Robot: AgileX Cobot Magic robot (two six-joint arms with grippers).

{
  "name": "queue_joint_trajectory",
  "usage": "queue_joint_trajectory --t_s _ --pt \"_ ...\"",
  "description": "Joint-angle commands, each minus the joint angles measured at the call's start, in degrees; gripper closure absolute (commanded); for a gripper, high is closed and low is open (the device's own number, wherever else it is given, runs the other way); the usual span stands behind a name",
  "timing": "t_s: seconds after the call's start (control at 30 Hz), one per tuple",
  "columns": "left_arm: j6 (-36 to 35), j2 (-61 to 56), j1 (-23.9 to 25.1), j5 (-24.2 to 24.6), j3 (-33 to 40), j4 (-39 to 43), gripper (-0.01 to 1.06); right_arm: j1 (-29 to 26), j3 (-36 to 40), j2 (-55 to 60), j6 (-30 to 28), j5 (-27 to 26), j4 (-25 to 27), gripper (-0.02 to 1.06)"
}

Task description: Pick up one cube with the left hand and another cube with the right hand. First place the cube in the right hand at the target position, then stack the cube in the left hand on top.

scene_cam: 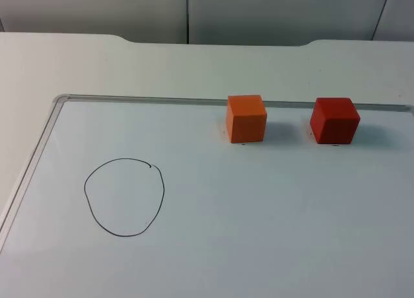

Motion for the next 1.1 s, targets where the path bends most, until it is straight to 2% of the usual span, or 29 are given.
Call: queue_joint_trajectory --t_s 0.0,0.17,0.3,0.43,0.63,0.73,0.77,0.93,1.07 --pt "0.0 -0.2 -0.4 -0.5 0.1 -0.2 0.00 -0.5 -0.8 -0.2 -0.6 -0.9 0.1 0.01" --pt "0.0 -0.2 -0.4 -0.5 0.1 -0.2 0.00 -0.5 -3.8 4.6 -0.9 -2.3 0.1 0.01" --pt "0.0 -0.2 -0.4 -0.5 0.1 -0.2 0.00 -0.5 -7.5 10.7 -1.0 -6.1 0.1 0.01" --pt "0.0 -0.2 -0.4 -0.5 0.1 -0.1 0.00 -0.5 -13.4 20.4 -2.4 -8.3 0.1 0.01" --pt "0.0 -0.2 -0.4 -0.5 0.1 -0.1 0.00 -0.5 -22.5 33.2 -3.1 -8.4 1.4 0.01" --pt "0.0 -0.2 -0.4 -0.5 0.1 0.0 0.00 -0.5 -28.7 41.8 -7.3 -8.4 4.7 0.01" --pt "0.0 -0.2 -0.4 -0.5 0.1 0.0 0.00 -0.5 -28.7 41.8 -7.3 -8.4 4.7 0.01" --pt "0.0 -0.2 -0.4 -0.5 0.1 0.0 0.00 -0.5 -38.0 55.5 -10.0 -7.5 8.8 0.01" --pt "0.0 -0.2 -0.4 -0.5 0.1 0.0 0.00 -0.1 -43.0 64.0 -10.0 -6.5 9.1 0.01"
